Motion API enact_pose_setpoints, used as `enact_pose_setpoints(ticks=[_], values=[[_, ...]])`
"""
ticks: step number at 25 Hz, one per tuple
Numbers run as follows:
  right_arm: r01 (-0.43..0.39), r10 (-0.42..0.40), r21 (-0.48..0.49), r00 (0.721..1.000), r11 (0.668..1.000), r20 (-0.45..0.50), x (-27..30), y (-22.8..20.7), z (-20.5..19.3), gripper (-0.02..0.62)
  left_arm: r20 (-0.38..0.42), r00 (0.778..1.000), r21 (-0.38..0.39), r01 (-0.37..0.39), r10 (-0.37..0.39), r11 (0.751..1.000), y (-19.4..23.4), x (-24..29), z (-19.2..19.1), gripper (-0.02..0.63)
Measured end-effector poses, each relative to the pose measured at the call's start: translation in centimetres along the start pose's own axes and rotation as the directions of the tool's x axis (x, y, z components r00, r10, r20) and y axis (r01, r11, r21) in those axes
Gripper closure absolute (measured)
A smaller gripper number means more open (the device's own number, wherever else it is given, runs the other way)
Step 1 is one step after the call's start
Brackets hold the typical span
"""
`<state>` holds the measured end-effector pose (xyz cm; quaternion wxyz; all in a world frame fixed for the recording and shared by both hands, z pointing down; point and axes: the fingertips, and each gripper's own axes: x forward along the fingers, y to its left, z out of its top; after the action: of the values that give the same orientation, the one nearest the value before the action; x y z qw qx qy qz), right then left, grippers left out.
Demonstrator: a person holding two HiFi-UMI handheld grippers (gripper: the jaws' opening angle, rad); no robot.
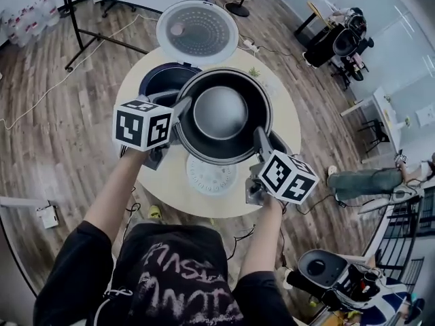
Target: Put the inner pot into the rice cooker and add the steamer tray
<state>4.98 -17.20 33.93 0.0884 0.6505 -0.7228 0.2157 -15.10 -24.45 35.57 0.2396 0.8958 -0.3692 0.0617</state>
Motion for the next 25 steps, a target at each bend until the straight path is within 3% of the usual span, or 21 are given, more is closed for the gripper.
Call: enact_pose_setpoints(ticks=[15,25], values=[[-0.122,0.124,-0.066,0.992,0.99,0.025,4.7,5.6,3.0,0.515,0.081,0.991,-0.008,-0.107,0.108,0.994,5.2,-3.4,3.8,0.535],[-0.245,0.241,-0.079,0.969,0.966,-0.061,9.5,6.7,5.0,0.509,0.026,0.982,-0.031,-0.187,0.188,0.982,7.8,-2.8,5.7,0.531]])
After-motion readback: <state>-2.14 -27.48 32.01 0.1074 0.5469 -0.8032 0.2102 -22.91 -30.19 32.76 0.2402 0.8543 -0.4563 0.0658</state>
